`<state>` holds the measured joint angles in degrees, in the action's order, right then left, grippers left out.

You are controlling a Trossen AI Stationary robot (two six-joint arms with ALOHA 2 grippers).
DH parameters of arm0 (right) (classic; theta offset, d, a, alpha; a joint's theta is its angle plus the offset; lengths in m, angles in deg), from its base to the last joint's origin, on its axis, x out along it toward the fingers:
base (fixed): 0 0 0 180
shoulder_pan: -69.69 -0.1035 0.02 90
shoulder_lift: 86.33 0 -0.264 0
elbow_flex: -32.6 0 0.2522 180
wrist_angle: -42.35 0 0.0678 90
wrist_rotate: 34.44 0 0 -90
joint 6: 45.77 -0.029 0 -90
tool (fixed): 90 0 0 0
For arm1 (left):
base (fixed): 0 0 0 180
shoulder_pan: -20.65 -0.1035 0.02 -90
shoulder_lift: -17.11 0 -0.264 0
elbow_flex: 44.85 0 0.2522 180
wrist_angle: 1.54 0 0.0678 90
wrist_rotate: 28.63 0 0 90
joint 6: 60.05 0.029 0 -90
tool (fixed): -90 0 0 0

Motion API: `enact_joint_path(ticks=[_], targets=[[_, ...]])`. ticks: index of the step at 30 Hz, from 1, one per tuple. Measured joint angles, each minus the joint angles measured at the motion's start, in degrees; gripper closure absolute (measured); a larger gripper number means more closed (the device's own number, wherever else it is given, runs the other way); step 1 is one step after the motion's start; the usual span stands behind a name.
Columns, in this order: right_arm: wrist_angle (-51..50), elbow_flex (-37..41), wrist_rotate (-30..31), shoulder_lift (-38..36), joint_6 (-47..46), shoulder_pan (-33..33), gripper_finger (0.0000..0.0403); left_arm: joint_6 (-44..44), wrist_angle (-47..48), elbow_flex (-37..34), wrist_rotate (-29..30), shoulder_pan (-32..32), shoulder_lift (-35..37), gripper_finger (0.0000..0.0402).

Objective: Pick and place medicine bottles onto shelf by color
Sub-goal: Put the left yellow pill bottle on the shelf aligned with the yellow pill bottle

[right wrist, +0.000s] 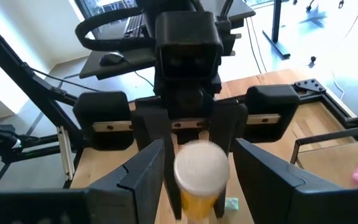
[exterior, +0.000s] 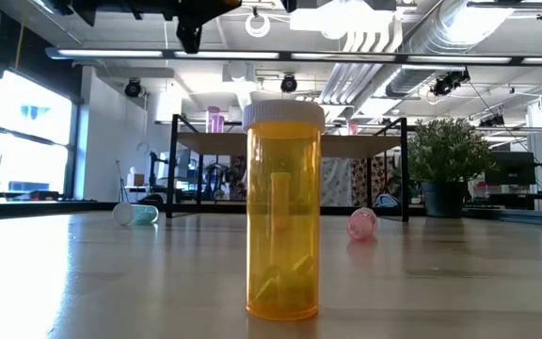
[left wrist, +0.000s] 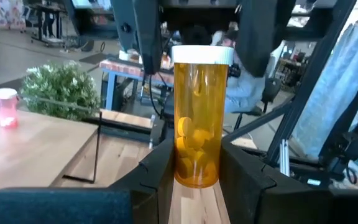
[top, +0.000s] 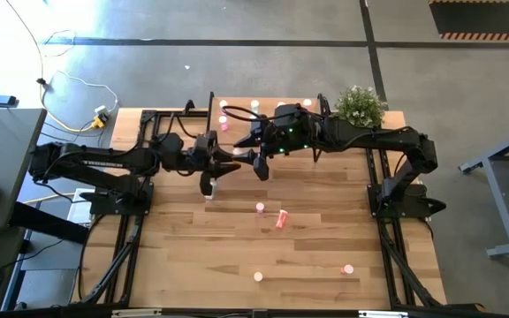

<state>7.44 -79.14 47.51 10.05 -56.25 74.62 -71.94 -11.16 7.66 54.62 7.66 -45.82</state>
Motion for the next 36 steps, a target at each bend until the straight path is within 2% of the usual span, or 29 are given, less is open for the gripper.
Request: enact_joint_path(ticks=[12, 18, 28, 36], targets=[[-3.86, 0.00, 1.11, -0.04, 0.00, 0.00, 0.0229, 0.07, 0.00, 1.00, -0.66, -0.06, -1.17, 0.0304], [-3.90, 0.00, 1.16, -0.07, 0.20, 0.00, 0.0248, 0.05, 0.00, 1.00, -0.54, -0.06, -1.17, 0.0304], [-3.99, 0.00, 1.20, -0.07, 0.00, 0.00, 0.0308, 0.07, 0.38, 1.00, -0.01, -0.11, -1.15, 0.0300], [-4.34, 0.00, 1.53, -0.17, 0.00, 0.03, 0.0311, 0.08, 2.85, 1.05, 2.04, -0.11, -1.15, 0.0285]])
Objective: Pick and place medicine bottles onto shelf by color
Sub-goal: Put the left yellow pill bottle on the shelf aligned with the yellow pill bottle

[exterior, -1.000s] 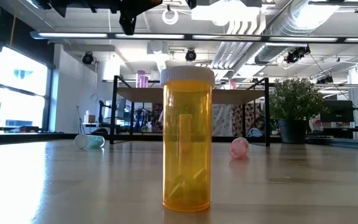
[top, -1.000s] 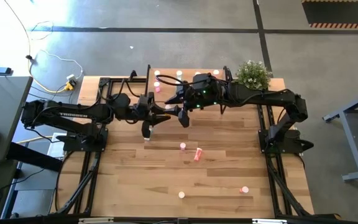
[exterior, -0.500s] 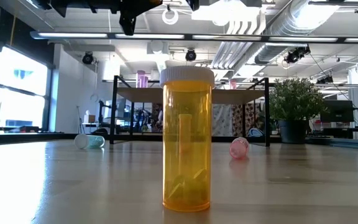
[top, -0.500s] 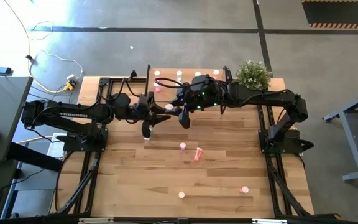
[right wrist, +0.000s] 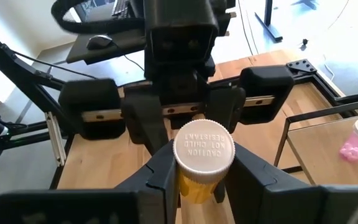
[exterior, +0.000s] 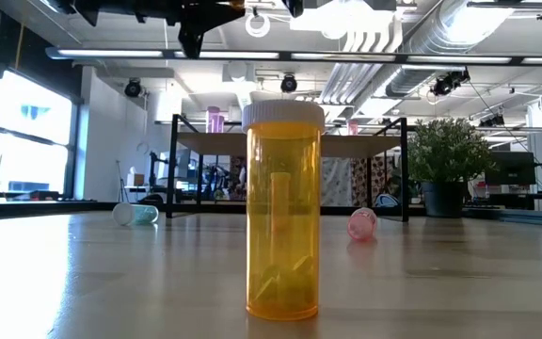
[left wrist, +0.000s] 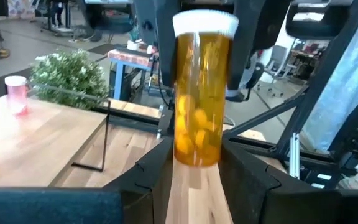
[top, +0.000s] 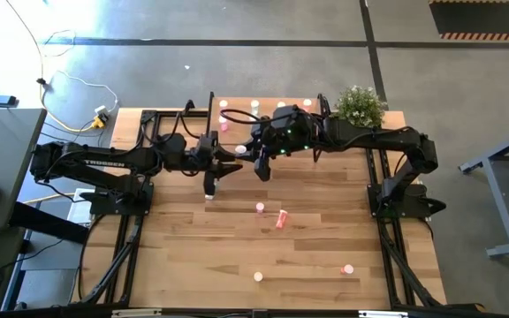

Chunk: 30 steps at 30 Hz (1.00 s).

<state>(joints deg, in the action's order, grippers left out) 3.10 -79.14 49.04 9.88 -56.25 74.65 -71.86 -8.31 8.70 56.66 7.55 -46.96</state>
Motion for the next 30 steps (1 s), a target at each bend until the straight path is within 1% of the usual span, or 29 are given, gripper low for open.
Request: enact_joint_path(ticks=[6, 14, 18, 21, 27, 30], targets=[[-0.19, 0.00, 0.44, 0.00, -0.27, -0.01, 0.0311, 2.55, 0.41, -0.02, 0.39, 0.00, 0.00, 0.0263], [-4.08, 0.00, 3.96, -0.75, -0.70, 0.12, 0.0311, 2.19, 2.31, -0.09, 3.93, -0.04, 0.54, 0.0201], [-5.24, 0.00, 6.32, -2.13, 0.73, 0.86, 0.0311, 0.44, 2.56, -0.09, 3.99, -0.91, 0.85, 0.0178], [-5.71, 0.00, 7.48, -3.93, 2.51, 2.17, 0.0311, 0.43, 2.11, -0.07, 3.94, -2.08, 1.25, 0.0173], [-6.60, -0.02, 8.09, -9.02, 6.85, 5.98, 0.0311, 0.44, 2.63, -0.09, 3.93, -4.95, 1.61, 0.0175], [-7.27, -0.02, 10.09, -12.27, 10.05, 8.02, 0.0311, 1.07, 2.76, -0.09, 3.93, -6.24, 1.57, 0.0176]])
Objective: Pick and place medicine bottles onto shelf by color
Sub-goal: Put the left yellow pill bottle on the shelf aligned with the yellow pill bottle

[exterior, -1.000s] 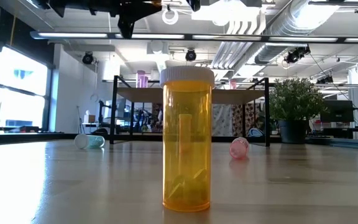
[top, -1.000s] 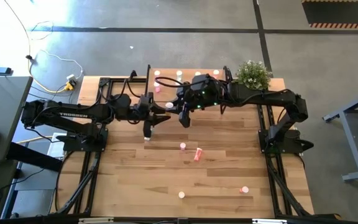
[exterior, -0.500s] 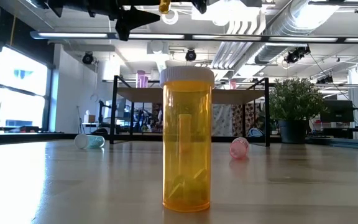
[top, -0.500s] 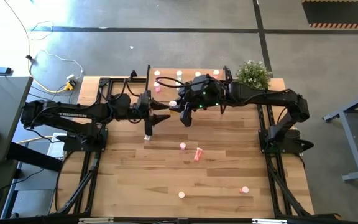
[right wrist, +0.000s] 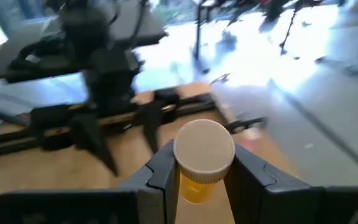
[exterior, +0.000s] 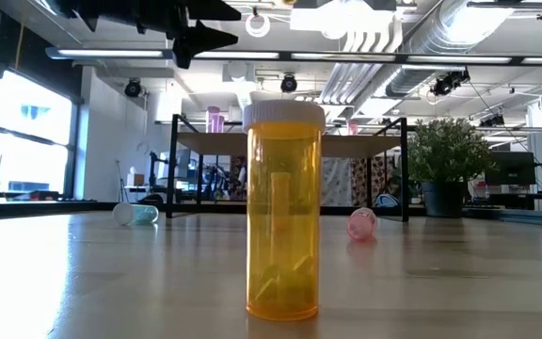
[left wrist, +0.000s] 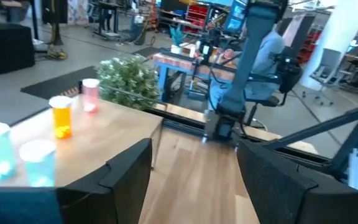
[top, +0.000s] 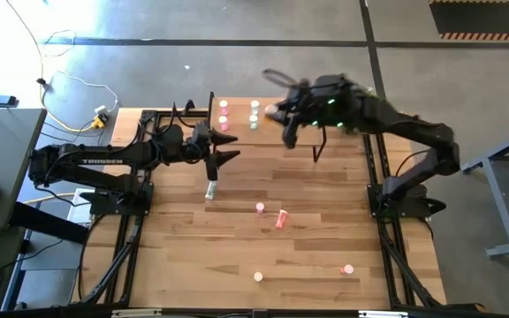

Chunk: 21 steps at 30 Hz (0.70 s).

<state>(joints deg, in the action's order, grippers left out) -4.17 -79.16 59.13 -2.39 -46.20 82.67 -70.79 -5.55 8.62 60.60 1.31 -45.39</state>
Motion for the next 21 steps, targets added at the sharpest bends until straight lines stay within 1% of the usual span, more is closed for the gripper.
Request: enact_joint_path(ticks=[5, 8, 10, 13, 15, 17, 19, 21], targets=[[-2.06, 0.00, 5.06, -6.47, 5.22, 3.39, 0.0311, 1.38, -0.04, 0.00, 0.01, -1.80, 0.00, 0.0176], [-5.45, -0.04, 7.53, -10.40, 6.48, 5.30, 0.0311, 1.43, -0.03, 0.00, 0.00, -2.85, 0.00, 0.0176], [-7.53, 0.86, 7.97, -12.66, 6.24, 6.56, 0.0311, 1.43, -0.02, 0.00, 0.00, -3.53, 0.00, 0.0176], [-6.38, 8.05, 7.01, -15.81, 4.86, 8.45, 0.0311, 1.53, -0.02, 0.00, 0.01, -4.34, 0.00, 0.0176], [-2.18, 14.76, 5.79, -17.42, 3.33, 9.82, 0.0311, 2.07, -0.02, 0.00, 0.00, -4.88, 0.00, 0.0176], [2.58, 21.23, 3.24, -18.68, 1.84, 11.13, 0.0311, 2.43, -0.02, 0.00, -0.02, -5.43, 0.00, 0.0176], [8.31, 26.07, 0.74, -19.95, 0.39, 12.24, 0.0311, 2.43, -0.02, 0.00, -0.02, -5.94, 0.00, 0.0176], [11.50, 30.03, -1.46, -20.42, -0.80, 13.03, 0.0311, 2.43, -0.02, 0.00, -0.02, -6.28, 0.00, 0.0176]])
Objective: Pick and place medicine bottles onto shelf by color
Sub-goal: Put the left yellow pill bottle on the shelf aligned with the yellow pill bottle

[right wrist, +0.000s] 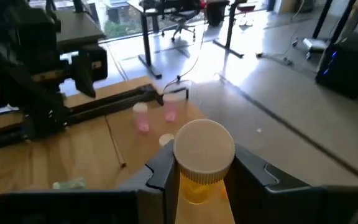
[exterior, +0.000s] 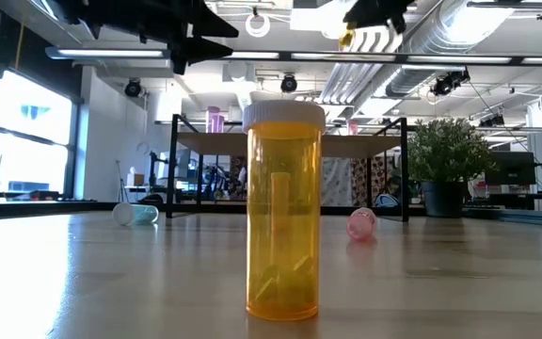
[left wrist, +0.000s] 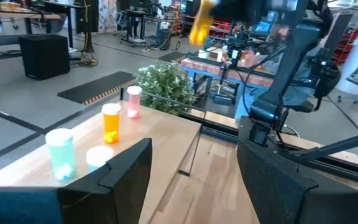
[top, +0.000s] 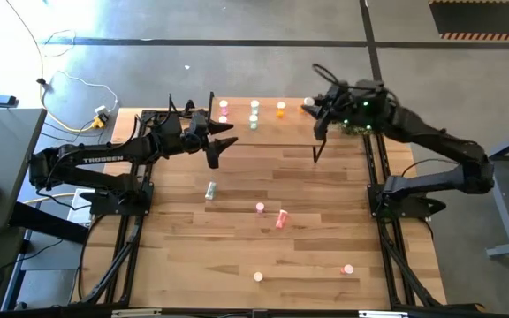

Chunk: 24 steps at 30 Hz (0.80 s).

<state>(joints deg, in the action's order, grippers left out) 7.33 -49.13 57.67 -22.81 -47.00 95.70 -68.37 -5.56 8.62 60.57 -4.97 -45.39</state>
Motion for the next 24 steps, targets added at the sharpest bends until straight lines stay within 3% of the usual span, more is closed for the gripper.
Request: enact_joint_path(ticks=[10, 24], targets=[[13.53, 12.78, -4.55, 3.35, -0.01, 0.65, 0.0311, 0.00, 0.00, 0.00, 0.00, -0.27, -0.02, 0.0177], [16.93, 11.76, -5.78, 14.48, 5.33, 1.77, 0.0311, 0.00, 1.50, 0.00, 0.17, -0.29, -0.02, 0.0177]])
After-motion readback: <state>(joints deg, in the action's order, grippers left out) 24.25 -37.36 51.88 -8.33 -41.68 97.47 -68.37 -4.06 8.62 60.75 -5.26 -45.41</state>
